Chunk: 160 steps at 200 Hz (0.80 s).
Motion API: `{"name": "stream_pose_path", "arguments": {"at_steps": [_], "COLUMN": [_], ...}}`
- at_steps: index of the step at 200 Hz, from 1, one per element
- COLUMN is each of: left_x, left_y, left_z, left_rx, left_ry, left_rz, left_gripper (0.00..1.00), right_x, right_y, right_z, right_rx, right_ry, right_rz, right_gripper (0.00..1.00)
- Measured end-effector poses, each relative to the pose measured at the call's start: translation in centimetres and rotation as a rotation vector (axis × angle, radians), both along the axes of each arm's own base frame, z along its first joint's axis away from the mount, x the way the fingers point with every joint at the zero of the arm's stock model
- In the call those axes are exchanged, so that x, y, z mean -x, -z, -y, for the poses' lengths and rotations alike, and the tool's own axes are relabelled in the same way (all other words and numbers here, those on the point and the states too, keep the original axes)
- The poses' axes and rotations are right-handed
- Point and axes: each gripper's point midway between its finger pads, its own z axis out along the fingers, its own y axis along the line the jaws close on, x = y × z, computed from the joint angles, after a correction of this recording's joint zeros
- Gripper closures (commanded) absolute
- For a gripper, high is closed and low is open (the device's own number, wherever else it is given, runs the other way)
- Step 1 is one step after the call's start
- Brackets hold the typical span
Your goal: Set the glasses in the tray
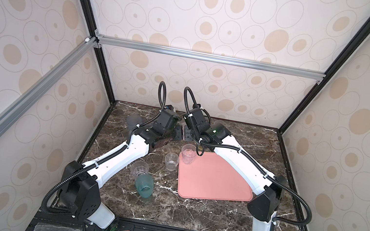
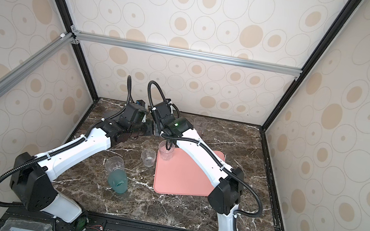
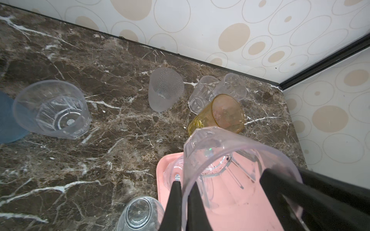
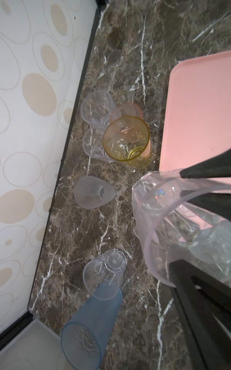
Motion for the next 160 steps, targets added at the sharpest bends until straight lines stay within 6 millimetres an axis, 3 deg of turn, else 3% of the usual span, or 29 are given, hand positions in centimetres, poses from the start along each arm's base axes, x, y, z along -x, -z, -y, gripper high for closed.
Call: {"name": "stream_pose_path", "arguments": {"at_steps": [62, 102, 134, 160], "left_x": [0.2, 0.9, 1.2, 1.6], "left_y": [-3.6, -6.4, -7.8, -5.8], "left_z": [1.7, 0.9, -0.9, -1.7], "left_rx": [0.097, 0.082, 0.006, -0.053], "left_ry": [0.055, 0.064, 0.045, 0.048], "left_rz": [0.068, 0.155, 0.271, 0.326], "left_gripper": [0.60, 0.46, 0.41, 0.41], "right_x": [-0.5, -0.3, 0.9, 1.9], "right_y": [1.9, 2.4, 1.8, 2.8], "right_z": [2.4, 4.6, 8.8, 13.8], "right_rx": [0.061, 0.039, -0.123, -0.234], "right_ry": [0.050, 0.068, 0.090, 0.169], "right_rz": [-0.050, -0.104, -0.207, -0.291], "right_gripper": [0.99, 0.98, 0.97, 0.97]}}
